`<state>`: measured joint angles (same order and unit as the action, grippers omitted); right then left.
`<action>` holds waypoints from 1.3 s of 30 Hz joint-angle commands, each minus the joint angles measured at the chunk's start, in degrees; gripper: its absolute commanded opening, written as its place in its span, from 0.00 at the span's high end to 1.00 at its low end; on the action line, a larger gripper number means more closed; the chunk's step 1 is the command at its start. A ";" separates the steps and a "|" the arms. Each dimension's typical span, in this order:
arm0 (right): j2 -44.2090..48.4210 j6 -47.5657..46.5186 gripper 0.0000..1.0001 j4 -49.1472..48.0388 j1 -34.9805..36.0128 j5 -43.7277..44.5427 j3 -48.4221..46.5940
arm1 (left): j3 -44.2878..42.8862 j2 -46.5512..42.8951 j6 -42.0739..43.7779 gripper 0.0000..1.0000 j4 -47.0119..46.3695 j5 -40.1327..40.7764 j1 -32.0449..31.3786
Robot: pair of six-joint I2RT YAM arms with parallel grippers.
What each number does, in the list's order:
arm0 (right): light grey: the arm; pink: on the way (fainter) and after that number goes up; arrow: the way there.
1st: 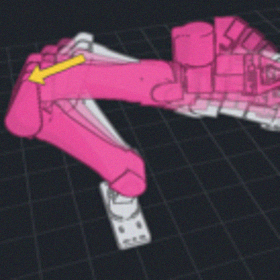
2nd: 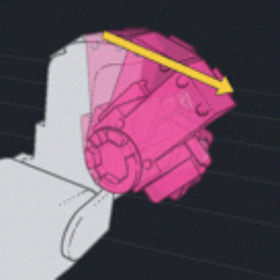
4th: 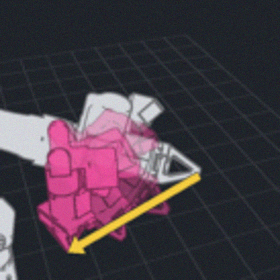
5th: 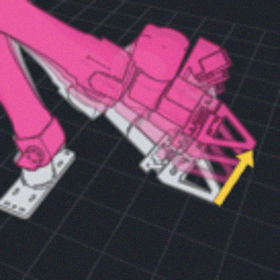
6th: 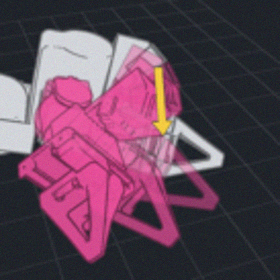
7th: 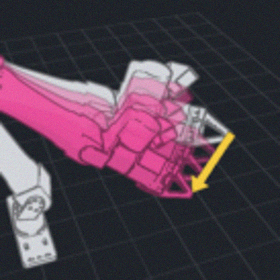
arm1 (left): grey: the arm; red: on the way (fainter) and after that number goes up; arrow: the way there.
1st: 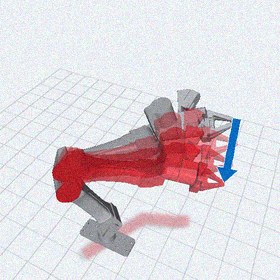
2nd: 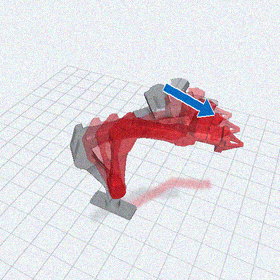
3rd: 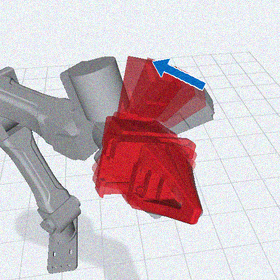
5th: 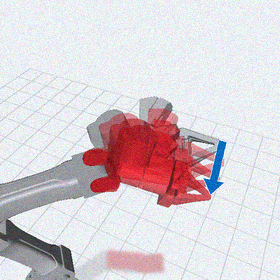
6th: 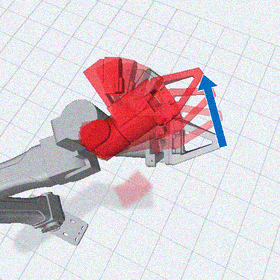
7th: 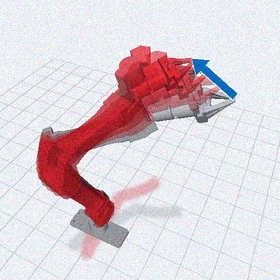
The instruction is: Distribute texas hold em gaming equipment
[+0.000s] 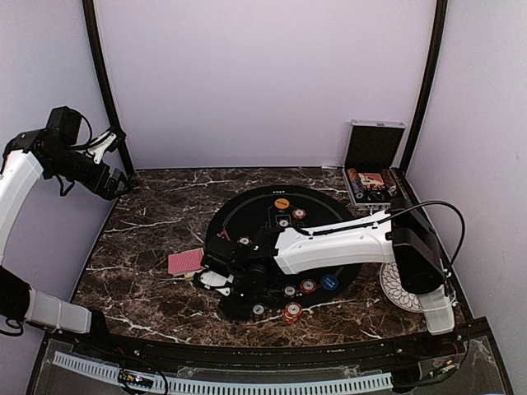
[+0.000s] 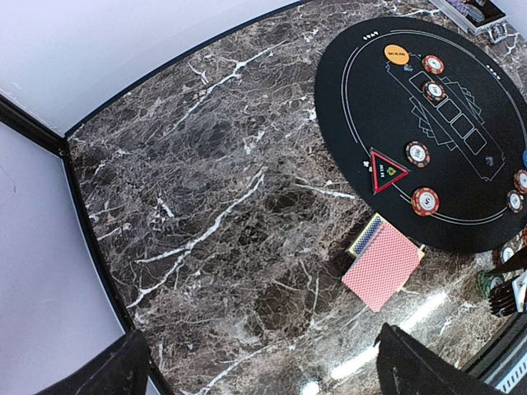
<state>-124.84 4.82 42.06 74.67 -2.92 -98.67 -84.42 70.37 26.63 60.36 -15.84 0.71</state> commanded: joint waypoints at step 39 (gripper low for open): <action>5.36 6.36 0.93 -0.22 -36.74 14.69 -7.15 | -0.55 -1.88 0.95 0.01 1.69 0.37 -0.27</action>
<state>-116.46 8.91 43.24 43.18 8.67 -103.53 -84.42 69.93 26.85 60.36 -15.42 0.69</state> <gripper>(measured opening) 0.371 0.988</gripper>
